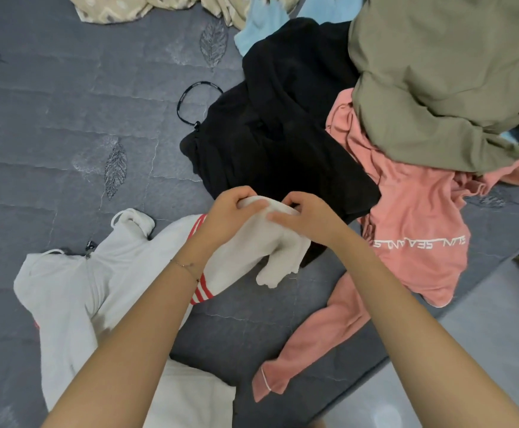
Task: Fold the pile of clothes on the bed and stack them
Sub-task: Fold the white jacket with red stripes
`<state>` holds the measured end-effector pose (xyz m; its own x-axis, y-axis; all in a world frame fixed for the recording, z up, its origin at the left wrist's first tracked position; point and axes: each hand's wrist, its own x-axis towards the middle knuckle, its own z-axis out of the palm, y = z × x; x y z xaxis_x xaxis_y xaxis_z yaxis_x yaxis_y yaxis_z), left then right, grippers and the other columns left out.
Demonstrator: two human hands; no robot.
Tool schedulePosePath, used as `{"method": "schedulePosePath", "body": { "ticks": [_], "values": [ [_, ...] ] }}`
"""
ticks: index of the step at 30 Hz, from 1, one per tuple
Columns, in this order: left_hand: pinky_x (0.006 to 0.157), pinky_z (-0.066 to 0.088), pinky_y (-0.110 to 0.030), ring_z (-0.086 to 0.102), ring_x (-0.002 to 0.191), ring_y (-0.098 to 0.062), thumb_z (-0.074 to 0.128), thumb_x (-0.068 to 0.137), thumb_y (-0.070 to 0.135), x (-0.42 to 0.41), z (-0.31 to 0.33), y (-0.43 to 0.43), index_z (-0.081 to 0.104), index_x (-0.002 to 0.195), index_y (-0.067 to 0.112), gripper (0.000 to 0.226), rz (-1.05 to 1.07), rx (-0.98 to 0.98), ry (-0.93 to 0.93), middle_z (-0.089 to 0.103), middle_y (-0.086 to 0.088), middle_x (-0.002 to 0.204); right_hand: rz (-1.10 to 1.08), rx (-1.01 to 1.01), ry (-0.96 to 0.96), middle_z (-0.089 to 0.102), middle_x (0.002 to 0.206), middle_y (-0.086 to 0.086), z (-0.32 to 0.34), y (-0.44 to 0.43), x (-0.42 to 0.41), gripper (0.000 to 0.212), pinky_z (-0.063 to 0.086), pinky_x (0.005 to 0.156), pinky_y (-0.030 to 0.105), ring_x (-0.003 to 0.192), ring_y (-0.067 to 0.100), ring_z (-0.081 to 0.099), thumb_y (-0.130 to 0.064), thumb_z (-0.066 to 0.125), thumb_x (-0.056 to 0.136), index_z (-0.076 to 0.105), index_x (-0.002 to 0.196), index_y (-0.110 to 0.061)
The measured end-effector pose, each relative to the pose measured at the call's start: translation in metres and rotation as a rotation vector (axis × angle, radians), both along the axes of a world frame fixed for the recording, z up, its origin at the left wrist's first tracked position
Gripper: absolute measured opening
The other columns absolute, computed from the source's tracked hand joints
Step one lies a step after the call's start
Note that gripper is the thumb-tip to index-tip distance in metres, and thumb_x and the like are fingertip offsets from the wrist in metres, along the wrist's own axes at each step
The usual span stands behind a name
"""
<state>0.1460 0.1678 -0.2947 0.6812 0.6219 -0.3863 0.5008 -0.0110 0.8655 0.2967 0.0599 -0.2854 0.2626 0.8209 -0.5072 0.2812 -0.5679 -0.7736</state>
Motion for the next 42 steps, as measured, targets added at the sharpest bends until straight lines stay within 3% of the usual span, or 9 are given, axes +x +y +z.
{"method": "schedulePosePath", "body": {
  "ticks": [5,9,11,14,16,19,24,33,42],
  "values": [
    [0.059,0.040,-0.006,0.053,0.066,0.005,0.060,0.094,0.028,0.008,-0.014,-0.003,0.059,0.076,0.022,0.020,0.203,0.088,0.049,0.056,0.015,0.067,0.067,-0.224,-0.133,0.036,0.058,0.004,0.001,-0.017,0.035,0.052,0.028,0.051,0.029,0.052,0.015,0.034,-0.053,0.072,0.078,0.045,0.060,-0.013],
    [0.075,0.042,-0.024,0.052,0.074,-0.008,0.056,0.097,0.030,0.017,-0.027,-0.008,0.057,0.085,0.020,0.016,0.293,0.152,0.175,0.056,0.008,0.078,-0.091,-0.227,-0.471,0.040,0.054,-0.002,0.003,-0.017,0.051,0.050,0.031,0.053,0.032,0.054,0.017,0.040,-0.053,0.071,0.077,0.044,0.060,-0.015],
    [0.081,0.043,-0.025,0.054,0.081,-0.011,0.053,0.098,0.031,0.020,-0.031,-0.011,0.060,0.093,0.019,0.015,0.291,0.148,0.218,0.061,0.002,0.091,-0.123,-0.209,-0.602,0.052,0.064,-0.004,-0.001,-0.015,0.053,0.034,0.038,0.067,0.034,0.068,0.020,0.051,-0.045,0.069,0.083,0.056,0.071,-0.015],
    [0.096,0.042,-0.025,0.056,0.112,-0.020,0.055,0.098,0.023,0.013,-0.030,-0.013,0.064,0.117,0.014,0.023,0.262,0.220,0.181,0.063,-0.006,0.119,-0.097,-0.203,-0.670,0.064,0.097,0.003,-0.014,-0.015,0.049,0.014,0.034,0.089,0.039,0.101,0.028,0.054,-0.027,0.064,0.091,0.069,0.100,-0.018],
    [0.111,0.035,-0.037,0.046,0.130,-0.024,0.057,0.097,0.022,0.002,-0.030,-0.012,0.054,0.135,0.013,0.039,0.201,0.335,0.181,0.053,-0.010,0.138,-0.060,-0.186,-0.683,0.060,0.119,0.007,-0.021,-0.016,0.041,0.028,0.033,0.093,0.039,0.115,0.030,0.046,-0.024,0.064,0.092,0.065,0.119,-0.018],
    [0.120,0.016,-0.049,0.025,0.145,-0.026,0.053,0.099,0.031,-0.024,-0.033,-0.013,0.039,0.147,0.023,0.051,0.123,0.487,0.308,0.033,-0.008,0.155,-0.039,-0.090,-0.669,0.055,0.132,0.007,-0.028,-0.015,0.018,0.042,0.032,0.100,0.038,0.124,0.030,0.043,-0.028,0.066,0.090,0.060,0.130,-0.018],
    [0.118,-0.004,-0.047,0.003,0.150,-0.025,0.042,0.099,0.048,-0.085,-0.041,-0.022,0.024,0.152,0.030,0.059,0.109,0.550,0.483,0.012,-0.005,0.163,0.052,-0.021,-0.659,0.050,0.141,0.007,-0.028,-0.009,-0.038,0.056,0.027,0.111,0.038,0.134,0.026,0.039,-0.040,0.066,0.089,0.051,0.139,-0.019],
    [0.118,-0.002,-0.051,0.007,0.150,-0.030,0.039,0.092,0.060,-0.235,-0.044,-0.056,0.023,0.153,0.029,0.071,0.243,0.583,0.688,0.012,-0.007,0.162,0.264,0.059,-0.636,0.037,0.153,0.006,-0.023,0.004,-0.175,0.066,0.018,0.119,0.044,0.144,0.028,0.027,-0.049,0.059,0.091,0.038,0.147,-0.022],
    [0.118,-0.009,-0.048,-0.004,0.150,-0.023,0.046,0.095,0.055,-0.399,-0.042,-0.085,0.017,0.153,0.034,0.068,0.357,0.510,0.665,0.003,0.000,0.164,0.352,0.157,-0.658,0.037,0.152,0.012,-0.020,0.000,-0.333,0.070,0.019,0.117,0.051,0.145,0.036,0.024,-0.048,0.066,0.086,0.043,0.146,-0.020]
  ]
}}
